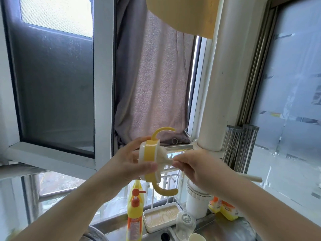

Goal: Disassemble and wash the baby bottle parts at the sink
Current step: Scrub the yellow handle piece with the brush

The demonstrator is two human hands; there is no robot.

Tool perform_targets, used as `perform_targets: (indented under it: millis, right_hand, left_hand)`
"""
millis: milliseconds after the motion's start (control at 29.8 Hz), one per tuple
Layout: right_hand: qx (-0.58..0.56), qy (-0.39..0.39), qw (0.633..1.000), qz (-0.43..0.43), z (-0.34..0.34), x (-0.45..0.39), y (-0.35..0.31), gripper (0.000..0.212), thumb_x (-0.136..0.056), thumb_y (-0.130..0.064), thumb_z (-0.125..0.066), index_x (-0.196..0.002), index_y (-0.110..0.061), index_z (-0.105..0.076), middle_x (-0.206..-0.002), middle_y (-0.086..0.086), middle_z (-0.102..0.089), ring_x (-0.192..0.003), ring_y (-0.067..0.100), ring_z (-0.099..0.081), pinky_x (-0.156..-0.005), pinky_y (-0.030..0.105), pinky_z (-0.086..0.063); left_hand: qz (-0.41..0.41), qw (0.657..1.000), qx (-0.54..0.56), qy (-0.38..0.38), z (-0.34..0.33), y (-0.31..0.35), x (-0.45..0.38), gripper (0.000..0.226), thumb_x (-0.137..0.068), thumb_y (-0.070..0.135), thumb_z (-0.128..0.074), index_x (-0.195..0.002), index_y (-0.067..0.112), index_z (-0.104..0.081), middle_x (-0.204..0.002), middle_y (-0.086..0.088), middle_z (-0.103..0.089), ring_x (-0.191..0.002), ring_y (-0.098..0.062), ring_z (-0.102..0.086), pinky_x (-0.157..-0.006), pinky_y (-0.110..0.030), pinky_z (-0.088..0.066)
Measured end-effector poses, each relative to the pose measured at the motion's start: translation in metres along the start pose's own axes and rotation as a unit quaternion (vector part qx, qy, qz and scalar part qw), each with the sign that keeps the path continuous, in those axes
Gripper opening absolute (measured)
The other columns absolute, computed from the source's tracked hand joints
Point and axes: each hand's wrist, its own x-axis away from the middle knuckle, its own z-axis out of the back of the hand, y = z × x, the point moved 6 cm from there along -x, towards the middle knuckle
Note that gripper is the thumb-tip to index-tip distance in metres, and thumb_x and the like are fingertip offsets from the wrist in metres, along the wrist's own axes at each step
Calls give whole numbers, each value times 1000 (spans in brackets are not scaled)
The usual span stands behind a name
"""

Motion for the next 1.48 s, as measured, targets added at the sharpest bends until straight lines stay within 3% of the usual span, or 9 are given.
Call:
perform_targets:
  millis: [201,470,604,772,873,1041,1209,1343,1478]
  right_hand:
    - [-199,-185,956,-111,-7,4,-1,27,-95,-42,-44,-94,-29,-68,-53,-13,-48,-47,4,-39,-50,20,-35]
    - [247,182,946,107,27,-4,-17,3,-86,-19,-64,-85,-17,-64,-57,-4,-51,-39,13,-45,-36,22,-36]
    - [0,17,1000,9,4,-11,-18,26,-96,-36,-46,-92,-20,-67,-63,-5,-56,-47,9,-45,-48,25,-42]
    - [-321,-237,904,-152,-5,-5,-15,32,-95,-41,-46,-94,-20,-70,-50,-13,-45,-42,5,-35,-44,21,-34]
    - [-36,-93,994,-36,10,-16,-16,24,-97,-35,-46,-98,-22,-66,-58,-11,-53,-49,3,-50,-55,25,-46]
    - [248,196,942,114,29,-13,-24,15,-86,-19,-61,-100,-17,-66,-58,-5,-51,-41,13,-46,-38,23,-40]
    - [-65,-46,997,7,3,-17,-24,30,-97,-42,-40,-85,-26,-63,-58,-10,-50,-49,8,-45,-50,23,-42]
    - [-363,-254,883,-156,-4,-3,-27,33,-97,-40,-42,-92,-20,-69,-47,-11,-39,-41,7,-30,-41,17,-27]
    - [25,-43,999,18,16,-18,-27,33,-98,-38,-39,-93,-19,-65,-65,-2,-58,-52,12,-51,-50,25,-45]
  left_hand:
    - [-30,999,-40,5,0,7,3,73,-45,31,-81,-113,31,-56,-85,5,-70,-82,-19,-70,-68,-30,-56]
    - [21,1000,9,1,4,10,-5,63,-43,34,-76,-104,32,-63,-89,-5,-67,-77,-22,-68,-66,-35,-54]
    - [-25,999,-26,12,9,15,2,74,-42,31,-79,-113,24,-59,-86,-2,-67,-75,-18,-67,-64,-30,-54]
    - [-72,993,-85,27,13,25,4,75,-39,34,-80,-111,37,-56,-85,12,-66,-80,-15,-67,-61,-27,-55]
    - [-57,995,-77,39,15,23,0,69,-41,38,-77,-107,37,-58,-82,11,-67,-77,-12,-67,-64,-27,-54]
    - [9,998,-59,1,16,21,-3,72,-41,43,-73,-111,33,-58,-87,-1,-68,-79,-19,-68,-67,-32,-54]
    - [-48,995,-89,-10,18,30,4,87,-35,42,-87,-116,28,-56,-90,0,-68,-80,-20,-68,-65,-29,-54]
    - [-71,990,-122,-17,20,32,7,85,-32,50,-89,-110,44,-56,-96,12,-63,-93,-16,-65,-70,-31,-56]
    - [-59,992,-113,-12,19,27,3,78,-41,44,-81,-114,34,-55,-88,7,-66,-82,-15,-67,-65,-26,-55]
